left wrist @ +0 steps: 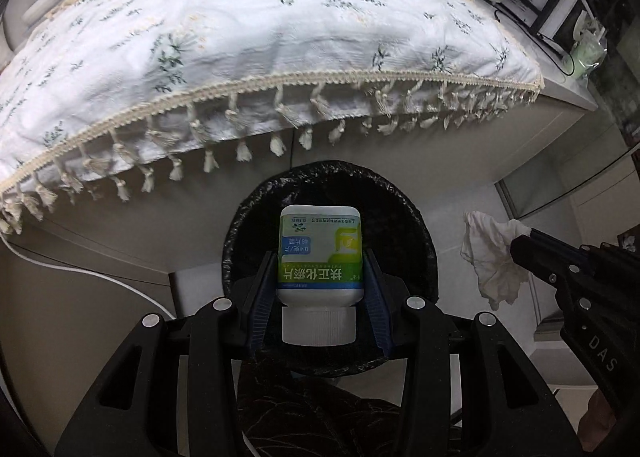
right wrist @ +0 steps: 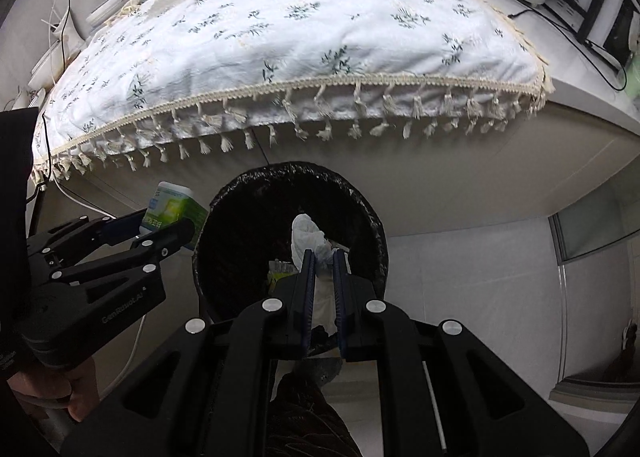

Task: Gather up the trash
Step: 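Carry the bottle and tissue off the counter down over the black bin, then open the left tool to drop the white bottle into the bin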

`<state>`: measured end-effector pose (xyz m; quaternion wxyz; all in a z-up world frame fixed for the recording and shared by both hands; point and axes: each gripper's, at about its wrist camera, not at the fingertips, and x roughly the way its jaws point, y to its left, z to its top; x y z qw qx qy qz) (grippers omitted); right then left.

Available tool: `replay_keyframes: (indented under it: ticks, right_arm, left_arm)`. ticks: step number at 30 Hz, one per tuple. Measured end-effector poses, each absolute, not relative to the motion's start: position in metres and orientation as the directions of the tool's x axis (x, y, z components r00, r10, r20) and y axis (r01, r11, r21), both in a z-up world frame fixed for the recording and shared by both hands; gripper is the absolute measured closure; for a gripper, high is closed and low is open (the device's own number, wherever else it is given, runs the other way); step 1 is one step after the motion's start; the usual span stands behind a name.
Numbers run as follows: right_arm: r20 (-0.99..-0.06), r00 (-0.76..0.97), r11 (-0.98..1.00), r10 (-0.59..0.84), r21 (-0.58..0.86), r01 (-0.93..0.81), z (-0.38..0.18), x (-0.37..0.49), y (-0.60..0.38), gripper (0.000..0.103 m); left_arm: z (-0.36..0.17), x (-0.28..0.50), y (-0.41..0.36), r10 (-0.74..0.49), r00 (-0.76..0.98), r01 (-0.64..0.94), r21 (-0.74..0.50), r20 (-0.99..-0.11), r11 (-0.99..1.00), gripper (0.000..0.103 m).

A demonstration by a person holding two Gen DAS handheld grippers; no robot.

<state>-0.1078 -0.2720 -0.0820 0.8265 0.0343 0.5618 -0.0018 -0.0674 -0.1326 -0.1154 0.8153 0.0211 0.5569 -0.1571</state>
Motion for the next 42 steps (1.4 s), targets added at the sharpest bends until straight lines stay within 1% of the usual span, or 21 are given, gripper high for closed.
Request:
replay_keyframes:
  ticks: [15, 17, 18, 22, 24, 25, 27, 29, 42]
  right_arm:
    - [-0.943, 0.333, 0.994, 0.021, 0.056, 0.098, -0.096, -0.109, -0.29, 0.095]
    - [-0.944, 0.33, 0.993, 0.021, 0.057, 0.1, -0.097, -0.108, -0.291, 0.095]
    - [-0.944, 0.328, 0.993, 0.022, 0.058, 0.101, -0.097, -0.107, -0.292, 0.095]
    - [-0.945, 0.325, 0.993, 0.028, 0.063, 0.098, -0.098, -0.102, -0.291, 0.095]
    - [-0.945, 0.325, 0.994, 0.032, 0.064, 0.091, -0.099, -0.099, -0.289, 0.094]
    - [-0.945, 0.325, 0.994, 0.034, 0.065, 0.085, -0.099, -0.097, -0.287, 0.094]
    - [-0.945, 0.325, 0.995, 0.038, 0.066, 0.075, -0.1, -0.094, -0.283, 0.094]
    - [-0.944, 0.326, 0.996, 0.043, 0.067, 0.062, -0.101, -0.09, -0.278, 0.094]
    - [-0.952, 0.299, 0.998, 0.062, 0.061, -0.014, -0.122, -0.067, -0.248, 0.094]
  left_arm:
    - [-0.141, -0.053, -0.16, -0.256, 0.301, 0.315, -0.158, -0.919, 0.936, 0.061]
    - [-0.141, -0.052, -0.161, -0.257, 0.301, 0.318, -0.157, -0.918, 0.935, 0.057]
    - [-0.141, -0.051, -0.161, -0.251, 0.306, 0.32, -0.148, -0.918, 0.936, 0.051]
    - [-0.135, -0.05, -0.157, -0.253, 0.323, 0.316, -0.148, -0.912, 0.937, 0.035]
    - [-0.132, -0.049, -0.153, -0.25, 0.336, 0.311, -0.143, -0.908, 0.939, 0.024]
    - [-0.13, -0.048, -0.151, -0.246, 0.342, 0.308, -0.139, -0.907, 0.941, 0.021]
    - [-0.127, -0.046, -0.146, -0.236, 0.358, 0.293, -0.131, -0.903, 0.947, 0.011]
    - [-0.125, -0.045, -0.139, -0.225, 0.369, 0.276, -0.124, -0.902, 0.953, 0.006]
    - [-0.119, -0.036, -0.076, -0.111, 0.416, 0.108, -0.072, -0.903, 0.992, 0.006]
